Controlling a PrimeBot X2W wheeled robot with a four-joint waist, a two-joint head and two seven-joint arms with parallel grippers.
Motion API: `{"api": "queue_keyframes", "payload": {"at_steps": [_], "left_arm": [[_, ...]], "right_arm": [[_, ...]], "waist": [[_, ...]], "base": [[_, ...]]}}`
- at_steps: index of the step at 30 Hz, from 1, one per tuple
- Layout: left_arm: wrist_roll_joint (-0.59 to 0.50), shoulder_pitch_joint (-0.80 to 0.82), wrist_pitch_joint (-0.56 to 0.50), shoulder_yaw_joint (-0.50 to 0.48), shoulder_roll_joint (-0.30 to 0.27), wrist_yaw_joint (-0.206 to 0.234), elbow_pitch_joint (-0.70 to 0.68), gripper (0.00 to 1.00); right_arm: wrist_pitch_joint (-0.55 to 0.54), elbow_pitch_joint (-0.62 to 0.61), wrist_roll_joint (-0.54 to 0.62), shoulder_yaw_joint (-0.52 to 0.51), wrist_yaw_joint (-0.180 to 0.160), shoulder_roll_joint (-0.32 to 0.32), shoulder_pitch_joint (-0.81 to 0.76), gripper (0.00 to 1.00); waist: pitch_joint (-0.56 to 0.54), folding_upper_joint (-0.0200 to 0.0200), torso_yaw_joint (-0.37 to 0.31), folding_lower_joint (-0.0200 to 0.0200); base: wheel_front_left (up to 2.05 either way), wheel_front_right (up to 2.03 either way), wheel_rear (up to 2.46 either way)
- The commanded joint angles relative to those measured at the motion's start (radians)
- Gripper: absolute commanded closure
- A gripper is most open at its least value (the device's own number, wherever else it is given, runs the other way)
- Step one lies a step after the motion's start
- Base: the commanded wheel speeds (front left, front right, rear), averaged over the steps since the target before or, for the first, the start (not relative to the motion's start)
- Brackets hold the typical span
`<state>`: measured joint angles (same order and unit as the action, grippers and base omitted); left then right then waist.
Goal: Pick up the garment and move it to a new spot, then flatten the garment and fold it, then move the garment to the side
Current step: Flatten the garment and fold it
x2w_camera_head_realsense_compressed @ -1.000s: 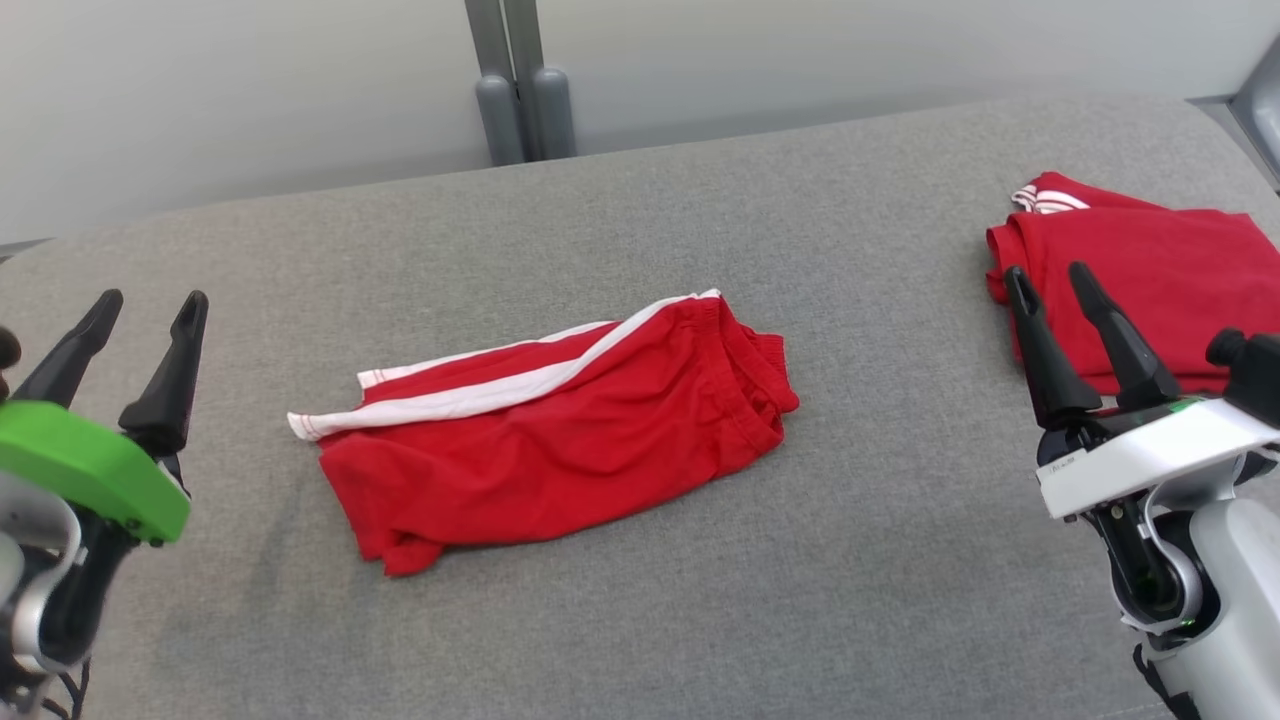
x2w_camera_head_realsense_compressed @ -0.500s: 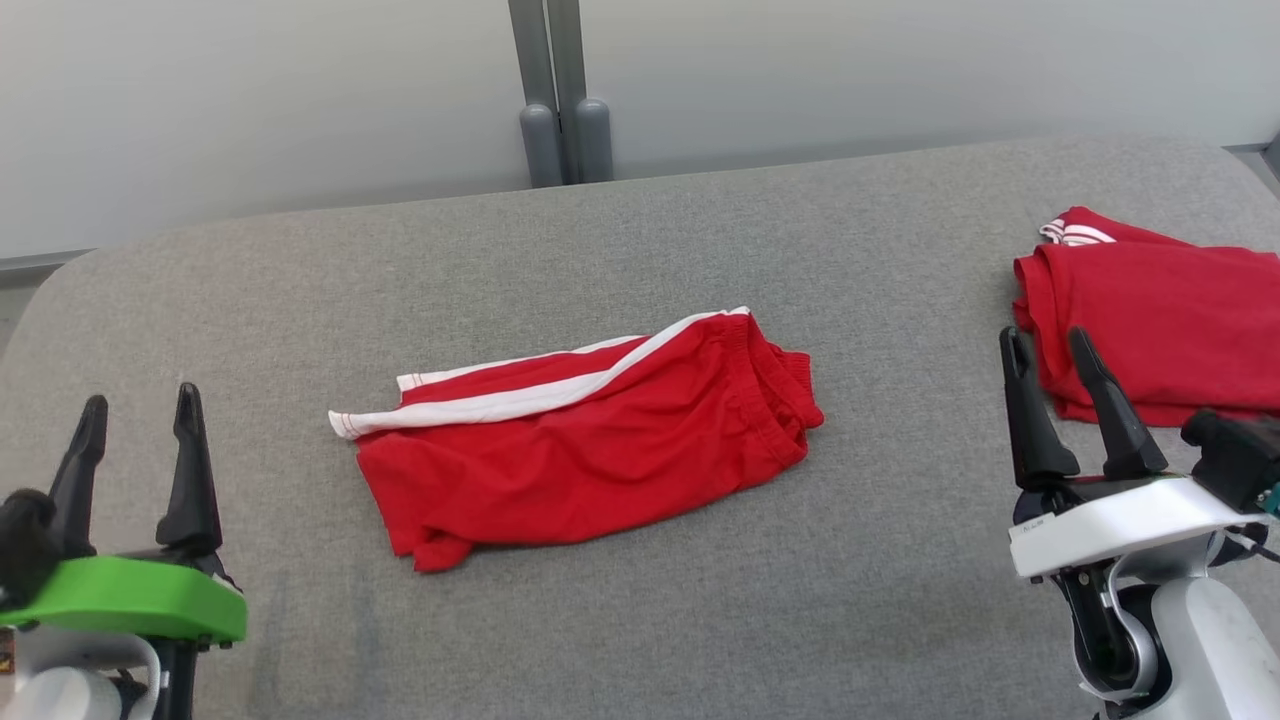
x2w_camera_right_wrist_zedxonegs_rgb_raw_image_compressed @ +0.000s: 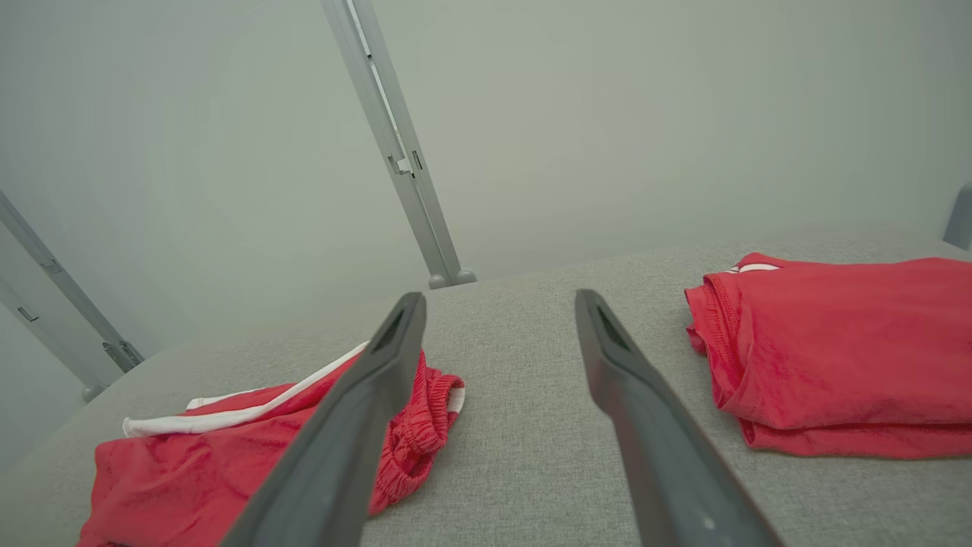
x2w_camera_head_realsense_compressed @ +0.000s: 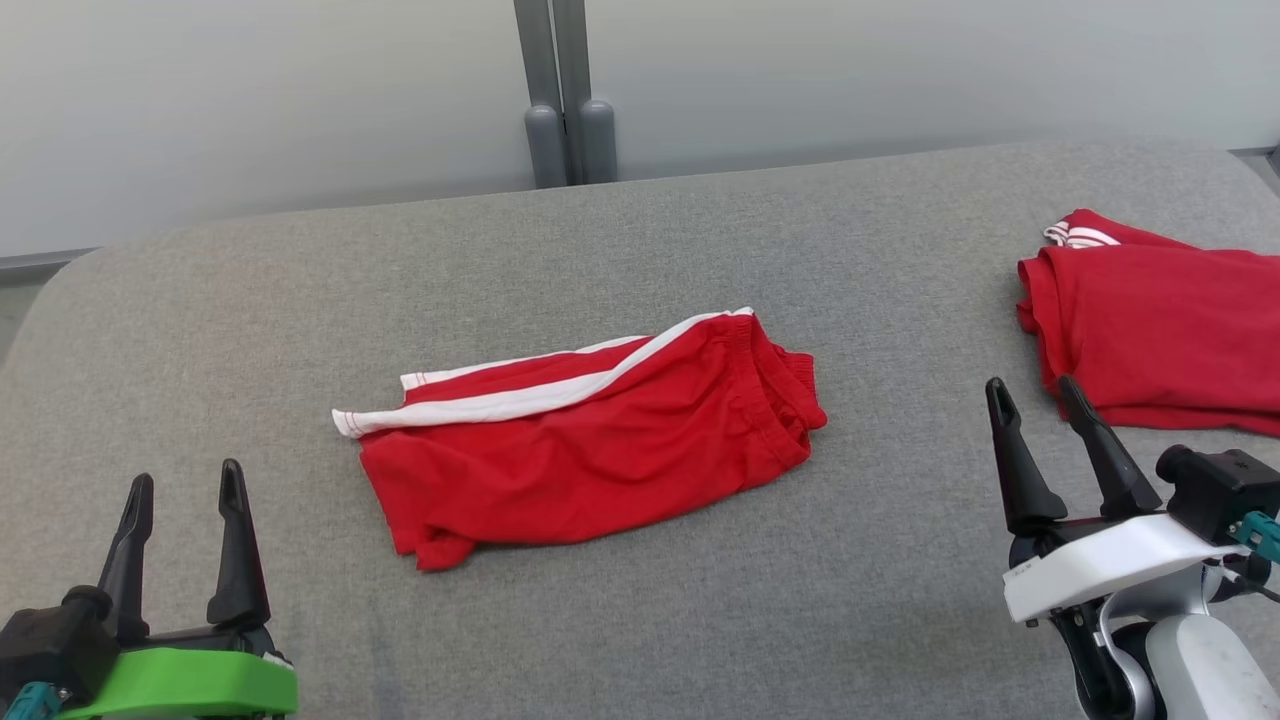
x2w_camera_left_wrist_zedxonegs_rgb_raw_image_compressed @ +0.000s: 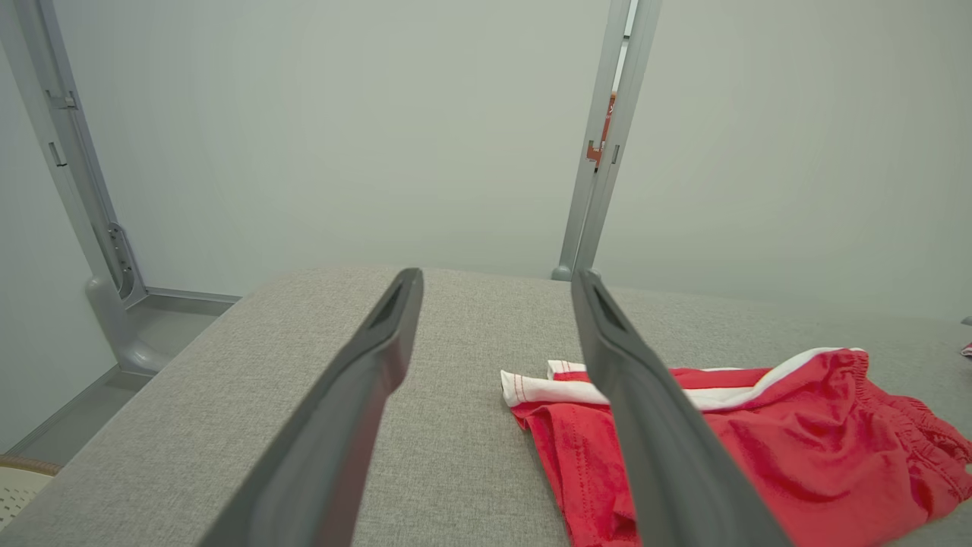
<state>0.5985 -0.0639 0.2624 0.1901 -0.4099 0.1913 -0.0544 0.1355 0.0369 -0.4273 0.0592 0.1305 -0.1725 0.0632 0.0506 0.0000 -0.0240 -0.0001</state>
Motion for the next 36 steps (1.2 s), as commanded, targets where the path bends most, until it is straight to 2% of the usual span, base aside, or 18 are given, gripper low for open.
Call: {"api": "queue_keyframes", "payload": {"at_steps": [1,6,14,22,32,36], "left_arm": [[-0.022,-0.009,0.002,-0.015,0.012,-0.017,0.005,0.00],[-0.050,0.006,0.002,-0.044,0.048,-0.060,0.023,0.00],[-0.084,0.030,0.002,-0.063,0.089,-0.103,0.044,0.00],[-0.104,0.070,0.002,-0.067,0.135,-0.147,0.064,0.00],[-0.130,0.108,0.002,-0.076,0.179,-0.190,0.105,0.00],[-0.139,0.121,0.002,-0.081,0.192,-0.204,0.117,0.00]], "right_arm": [[-0.011,-0.004,0.008,0.003,0.001,-0.006,-0.006,0.00],[-0.048,-0.003,0.001,0.013,0.001,-0.011,0.004,0.00],[-0.102,0.029,0.012,0.026,0.001,-0.007,0.031,0.00],[-0.219,0.178,0.034,0.031,0.001,0.041,0.162,0.00],[-0.278,0.403,0.060,0.067,0.001,0.059,0.347,0.00],[-0.293,0.501,0.078,0.044,0.001,0.060,0.394,0.00]], "waist": [[0.003,0.0000,-0.002,0.0001],[0.011,0.0000,-0.001,0.0001],[0.025,0.0000,0.017,0.0001],[0.059,0.0000,0.072,0.0001],[0.097,0.0000,0.161,0.0001],[0.112,0.0000,0.186,0.0001]], "base": [[0.00,0.00,0.00],[0.00,0.00,0.00],[0.00,0.00,0.00],[0.00,0.00,0.00],[0.00,0.00,0.00],[0.00,0.00,0.00]]}}
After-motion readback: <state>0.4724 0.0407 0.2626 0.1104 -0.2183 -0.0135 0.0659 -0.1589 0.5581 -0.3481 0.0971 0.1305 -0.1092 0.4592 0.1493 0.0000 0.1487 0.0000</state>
